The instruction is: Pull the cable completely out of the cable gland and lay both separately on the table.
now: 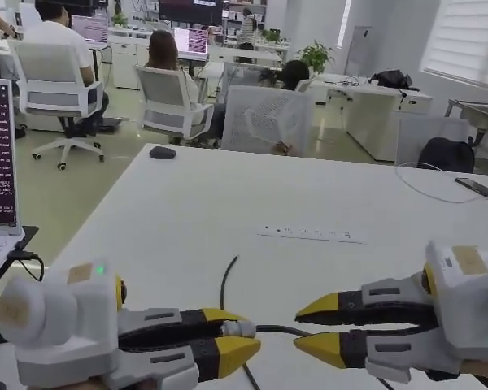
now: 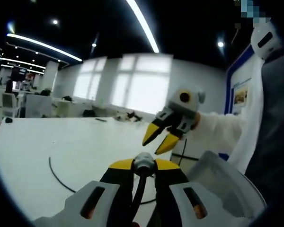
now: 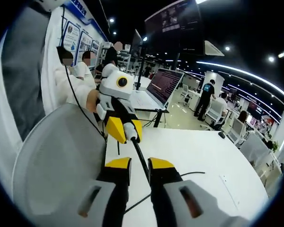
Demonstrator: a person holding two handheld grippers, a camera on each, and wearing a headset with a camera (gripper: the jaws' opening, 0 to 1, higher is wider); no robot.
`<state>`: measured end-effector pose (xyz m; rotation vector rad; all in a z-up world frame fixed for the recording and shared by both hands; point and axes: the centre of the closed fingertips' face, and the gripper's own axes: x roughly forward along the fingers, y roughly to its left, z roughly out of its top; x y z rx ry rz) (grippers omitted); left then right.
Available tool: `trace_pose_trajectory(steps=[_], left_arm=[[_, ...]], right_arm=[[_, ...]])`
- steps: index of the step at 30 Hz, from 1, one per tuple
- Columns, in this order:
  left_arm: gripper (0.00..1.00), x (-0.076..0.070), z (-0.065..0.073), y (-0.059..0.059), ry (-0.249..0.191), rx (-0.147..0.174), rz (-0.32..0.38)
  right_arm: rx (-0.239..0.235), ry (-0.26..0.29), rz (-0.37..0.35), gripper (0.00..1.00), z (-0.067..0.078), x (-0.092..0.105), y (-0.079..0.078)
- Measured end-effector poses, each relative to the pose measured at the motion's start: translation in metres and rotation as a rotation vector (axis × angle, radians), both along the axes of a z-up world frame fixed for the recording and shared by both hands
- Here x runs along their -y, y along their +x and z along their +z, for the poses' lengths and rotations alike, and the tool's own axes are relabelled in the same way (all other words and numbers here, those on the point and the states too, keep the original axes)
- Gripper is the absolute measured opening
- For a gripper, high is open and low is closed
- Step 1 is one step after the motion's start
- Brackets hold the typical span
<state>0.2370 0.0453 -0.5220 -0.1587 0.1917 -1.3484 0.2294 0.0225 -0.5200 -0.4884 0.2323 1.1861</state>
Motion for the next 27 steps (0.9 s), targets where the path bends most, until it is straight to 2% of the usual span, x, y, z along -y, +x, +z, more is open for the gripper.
trace_pose_trajectory(steps=[6, 10, 16, 27], left_arm=[[0.17, 0.002, -0.001, -0.002, 0.007, 0.008, -0.015], [0.17, 0.002, -0.002, -0.003, 0.013, 0.010, -0.022], [0.17, 0.003, -0.002, -0.005, 0.018, 0.014, -0.033], [0.17, 0.004, -0.002, -0.006, 0.017, 0.010, -0.033]], right_arm=[[0.001, -0.023, 0.039, 0.15, -0.005, -0.014, 0.003], [-0.002, -0.021, 0.066, 0.13, -0.006, -0.020, 0.000], [0.001, -0.041, 0.079, 0.07, -0.011, -0.021, -0.001], [0.000, -0.012, 0.080, 0.07, -0.011, -0.019, -0.001]])
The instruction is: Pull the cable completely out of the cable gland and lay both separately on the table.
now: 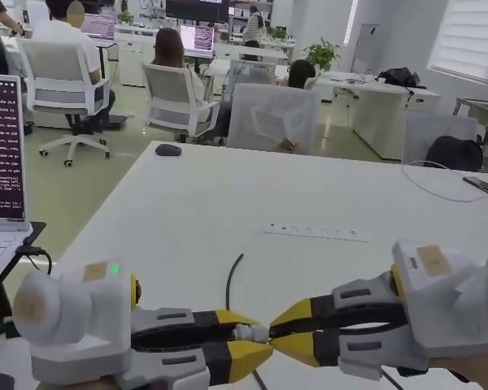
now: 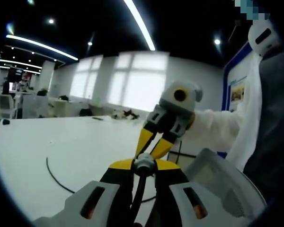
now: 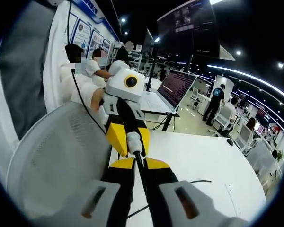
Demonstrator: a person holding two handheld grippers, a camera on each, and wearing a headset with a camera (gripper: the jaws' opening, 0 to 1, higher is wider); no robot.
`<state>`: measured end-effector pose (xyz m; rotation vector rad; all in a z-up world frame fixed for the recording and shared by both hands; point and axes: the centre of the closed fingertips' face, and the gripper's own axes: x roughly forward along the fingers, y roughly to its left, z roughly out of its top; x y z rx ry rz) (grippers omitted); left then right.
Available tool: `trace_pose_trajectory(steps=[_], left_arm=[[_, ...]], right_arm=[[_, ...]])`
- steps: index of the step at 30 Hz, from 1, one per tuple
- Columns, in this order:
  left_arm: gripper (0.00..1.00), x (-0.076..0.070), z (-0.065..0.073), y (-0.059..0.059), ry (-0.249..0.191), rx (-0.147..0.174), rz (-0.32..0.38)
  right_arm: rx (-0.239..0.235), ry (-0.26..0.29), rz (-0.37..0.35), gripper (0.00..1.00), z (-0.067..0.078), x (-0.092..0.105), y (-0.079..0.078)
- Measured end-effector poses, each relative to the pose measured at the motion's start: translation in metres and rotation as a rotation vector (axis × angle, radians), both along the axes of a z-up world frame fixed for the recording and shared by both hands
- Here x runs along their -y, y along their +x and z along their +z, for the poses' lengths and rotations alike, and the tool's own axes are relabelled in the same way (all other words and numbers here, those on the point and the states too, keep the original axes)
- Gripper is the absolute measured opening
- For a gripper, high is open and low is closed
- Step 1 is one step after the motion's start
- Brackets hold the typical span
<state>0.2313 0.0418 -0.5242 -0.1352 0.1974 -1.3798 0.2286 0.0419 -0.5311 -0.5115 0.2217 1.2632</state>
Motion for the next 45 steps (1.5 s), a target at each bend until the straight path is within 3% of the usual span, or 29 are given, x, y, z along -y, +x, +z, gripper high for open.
trace_pose_trajectory(steps=[11, 36, 45], left_arm=[[0.17, -0.002, 0.002, 0.003, -0.012, -0.005, 0.014], [0.17, -0.002, 0.000, 0.002, 0.000, -0.002, 0.014], [0.17, 0.000, -0.001, 0.001, 0.006, 0.000, 0.007]], right_arm=[[0.001, 0.001, -0.052, 0.06, -0.004, 0.019, 0.005], [-0.088, 0.050, -0.227, 0.07, -0.030, 0.075, 0.006], [-0.107, 0.053, -0.245, 0.07, -0.036, 0.078, 0.005]])
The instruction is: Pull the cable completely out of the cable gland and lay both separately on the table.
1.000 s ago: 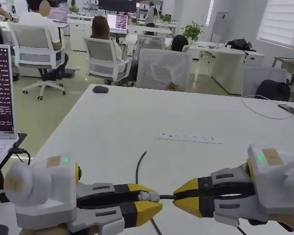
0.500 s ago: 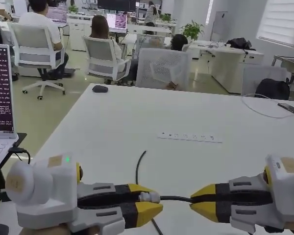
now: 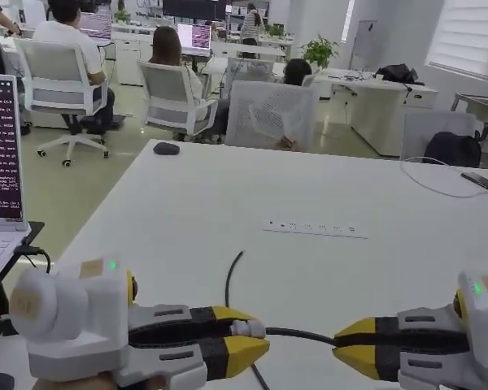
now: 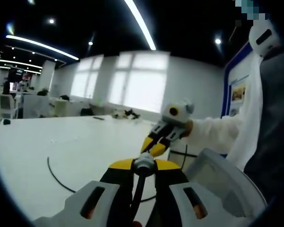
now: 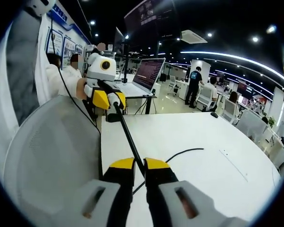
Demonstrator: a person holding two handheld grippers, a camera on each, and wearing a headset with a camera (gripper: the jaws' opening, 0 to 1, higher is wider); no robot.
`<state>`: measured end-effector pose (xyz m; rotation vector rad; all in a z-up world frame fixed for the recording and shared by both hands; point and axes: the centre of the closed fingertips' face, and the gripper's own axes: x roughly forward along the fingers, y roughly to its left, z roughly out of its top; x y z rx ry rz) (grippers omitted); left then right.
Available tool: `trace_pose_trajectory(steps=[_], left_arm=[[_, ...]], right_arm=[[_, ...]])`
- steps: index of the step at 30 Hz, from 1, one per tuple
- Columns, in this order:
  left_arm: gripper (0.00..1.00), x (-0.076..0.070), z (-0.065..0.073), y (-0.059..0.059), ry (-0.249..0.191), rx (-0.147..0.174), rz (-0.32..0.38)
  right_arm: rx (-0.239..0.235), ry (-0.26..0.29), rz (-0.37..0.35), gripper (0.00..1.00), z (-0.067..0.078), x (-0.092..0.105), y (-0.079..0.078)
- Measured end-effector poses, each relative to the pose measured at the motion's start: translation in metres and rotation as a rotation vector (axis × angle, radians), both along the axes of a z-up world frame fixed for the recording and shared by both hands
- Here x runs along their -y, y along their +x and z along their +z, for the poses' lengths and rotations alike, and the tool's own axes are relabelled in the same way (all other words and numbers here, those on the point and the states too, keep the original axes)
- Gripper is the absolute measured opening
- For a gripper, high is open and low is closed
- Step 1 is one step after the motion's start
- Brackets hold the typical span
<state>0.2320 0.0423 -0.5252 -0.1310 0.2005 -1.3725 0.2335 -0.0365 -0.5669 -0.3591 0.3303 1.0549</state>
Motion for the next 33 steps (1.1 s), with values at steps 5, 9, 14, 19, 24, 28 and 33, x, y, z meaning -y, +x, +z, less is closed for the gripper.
trace_pose_trajectory(steps=[5, 9, 14, 19, 24, 28, 33], left_arm=[[0.17, 0.000, -0.001, 0.000, 0.002, 0.000, 0.000], [0.17, 0.001, -0.002, -0.001, 0.011, 0.003, -0.005], [0.17, 0.002, -0.003, -0.003, 0.020, 0.012, -0.012], [0.17, 0.001, -0.006, 0.000, 0.043, 0.026, 0.003], [0.17, 0.001, -0.005, 0.000, 0.039, 0.026, 0.000], [0.17, 0.001, -0.004, 0.000, 0.037, 0.026, 0.001], [0.17, 0.001, -0.004, 0.000, 0.037, 0.025, -0.002]], right_arm=[[-0.018, -0.002, 0.003, 0.07, -0.003, -0.001, -0.002], [-0.037, -0.005, 0.001, 0.07, -0.007, -0.001, -0.002], [-0.030, -0.028, -0.008, 0.08, -0.007, 0.000, 0.000], [0.011, -0.016, -0.025, 0.16, 0.004, 0.002, 0.006], [0.052, -0.011, 0.020, 0.22, 0.017, -0.013, 0.004], [0.068, -0.016, 0.083, 0.23, 0.021, -0.033, -0.001], [0.087, -0.017, 0.145, 0.22, 0.026, -0.058, -0.003]])
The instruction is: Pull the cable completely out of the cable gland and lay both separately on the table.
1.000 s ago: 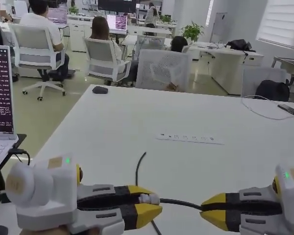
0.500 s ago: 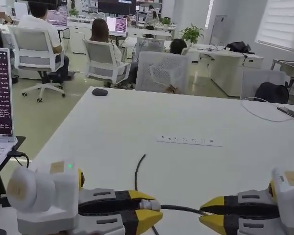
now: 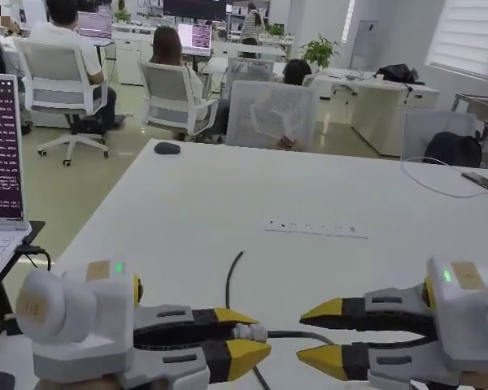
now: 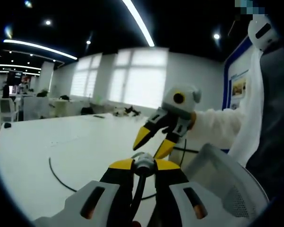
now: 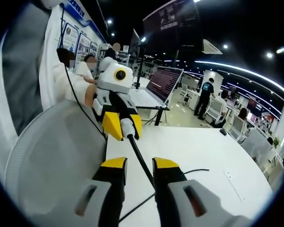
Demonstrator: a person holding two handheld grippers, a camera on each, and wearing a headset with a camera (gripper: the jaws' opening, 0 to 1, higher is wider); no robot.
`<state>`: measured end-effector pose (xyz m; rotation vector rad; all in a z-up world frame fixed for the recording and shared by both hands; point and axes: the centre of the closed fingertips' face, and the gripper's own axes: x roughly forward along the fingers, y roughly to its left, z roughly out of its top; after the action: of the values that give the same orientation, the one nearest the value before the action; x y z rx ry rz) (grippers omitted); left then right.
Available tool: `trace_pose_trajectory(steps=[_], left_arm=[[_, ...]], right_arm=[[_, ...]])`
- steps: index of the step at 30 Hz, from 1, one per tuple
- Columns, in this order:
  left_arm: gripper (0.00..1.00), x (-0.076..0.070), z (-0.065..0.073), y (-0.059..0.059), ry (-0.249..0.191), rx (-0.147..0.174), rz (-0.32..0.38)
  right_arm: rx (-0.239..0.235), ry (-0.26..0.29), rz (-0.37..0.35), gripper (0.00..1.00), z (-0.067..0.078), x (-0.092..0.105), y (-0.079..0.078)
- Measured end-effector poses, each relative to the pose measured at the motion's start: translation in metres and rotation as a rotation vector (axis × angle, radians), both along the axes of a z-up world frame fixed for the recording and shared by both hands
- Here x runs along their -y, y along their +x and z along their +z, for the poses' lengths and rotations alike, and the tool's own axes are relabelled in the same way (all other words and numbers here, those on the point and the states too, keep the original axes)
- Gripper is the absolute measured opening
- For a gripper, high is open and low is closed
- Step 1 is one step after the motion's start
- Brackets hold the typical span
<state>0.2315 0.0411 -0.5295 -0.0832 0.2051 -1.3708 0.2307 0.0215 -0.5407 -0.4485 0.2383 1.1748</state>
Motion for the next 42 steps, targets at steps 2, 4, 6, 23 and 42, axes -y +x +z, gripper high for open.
trace_pose_trajectory(steps=[2, 4, 6, 23, 42], left_arm=[[0.17, 0.000, 0.000, -0.001, 0.000, -0.001, -0.003], [0.17, 0.000, 0.000, -0.001, 0.000, -0.002, -0.005], [0.17, 0.001, 0.000, -0.001, 0.000, -0.003, -0.005], [0.17, 0.000, -0.001, -0.002, -0.005, -0.014, -0.008], [0.17, -0.001, -0.001, 0.000, -0.008, -0.025, -0.002]], right_arm=[[0.005, 0.002, 0.020, 0.22, 0.003, -0.008, -0.001], [0.011, 0.002, 0.037, 0.21, 0.005, -0.013, -0.002], [0.015, 0.006, 0.055, 0.19, 0.007, -0.018, -0.003], [0.013, 0.010, 0.063, 0.07, 0.003, -0.020, -0.005], [-0.006, 0.026, -0.013, 0.08, 0.000, 0.006, 0.001]])
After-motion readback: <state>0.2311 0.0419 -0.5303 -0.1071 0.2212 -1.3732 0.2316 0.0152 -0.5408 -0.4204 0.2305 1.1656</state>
